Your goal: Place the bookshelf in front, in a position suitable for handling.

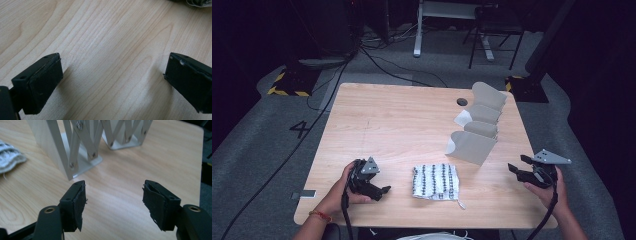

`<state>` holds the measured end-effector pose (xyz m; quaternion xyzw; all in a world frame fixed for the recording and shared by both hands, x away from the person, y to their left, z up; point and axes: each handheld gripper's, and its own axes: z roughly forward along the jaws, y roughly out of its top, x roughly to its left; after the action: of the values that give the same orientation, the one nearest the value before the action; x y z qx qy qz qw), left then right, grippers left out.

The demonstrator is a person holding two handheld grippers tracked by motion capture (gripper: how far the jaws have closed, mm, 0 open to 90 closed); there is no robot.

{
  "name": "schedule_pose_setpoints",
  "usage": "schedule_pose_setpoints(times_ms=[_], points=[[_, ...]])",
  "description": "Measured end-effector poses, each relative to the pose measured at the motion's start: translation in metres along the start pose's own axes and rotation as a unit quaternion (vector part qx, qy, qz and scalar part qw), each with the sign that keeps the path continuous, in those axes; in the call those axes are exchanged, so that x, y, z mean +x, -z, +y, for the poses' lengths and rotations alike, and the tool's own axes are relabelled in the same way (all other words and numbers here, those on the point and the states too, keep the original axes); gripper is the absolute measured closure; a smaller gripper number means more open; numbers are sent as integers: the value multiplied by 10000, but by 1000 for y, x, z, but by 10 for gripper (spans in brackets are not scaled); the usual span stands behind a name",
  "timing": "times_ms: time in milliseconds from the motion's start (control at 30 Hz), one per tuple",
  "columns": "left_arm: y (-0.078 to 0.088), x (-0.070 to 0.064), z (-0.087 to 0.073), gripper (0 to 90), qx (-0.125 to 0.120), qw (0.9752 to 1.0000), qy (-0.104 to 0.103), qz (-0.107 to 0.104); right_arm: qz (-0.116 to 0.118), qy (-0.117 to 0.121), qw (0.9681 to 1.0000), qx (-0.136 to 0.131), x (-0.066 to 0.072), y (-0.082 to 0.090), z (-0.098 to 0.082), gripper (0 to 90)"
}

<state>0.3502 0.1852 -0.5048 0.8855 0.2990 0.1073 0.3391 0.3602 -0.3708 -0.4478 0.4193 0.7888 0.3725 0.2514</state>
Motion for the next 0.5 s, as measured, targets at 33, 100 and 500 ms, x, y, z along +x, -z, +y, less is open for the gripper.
schedule_pose_setpoints(times_ms=[33, 100, 500], points=[[-1, -1, 1, 17, -6, 10000, 2, 1, -15, 72, 9999, -92, 1, 2, 10, 359], [-1, -1, 1, 17, -4, 10000, -1, 0, 14, 97, 9998, -187, 2, 3, 20, 359], [-3, -2, 3, 21, -10, 10000, -53, -28, -410, 243, 9951, -861, 4, 17, 82, 436]])
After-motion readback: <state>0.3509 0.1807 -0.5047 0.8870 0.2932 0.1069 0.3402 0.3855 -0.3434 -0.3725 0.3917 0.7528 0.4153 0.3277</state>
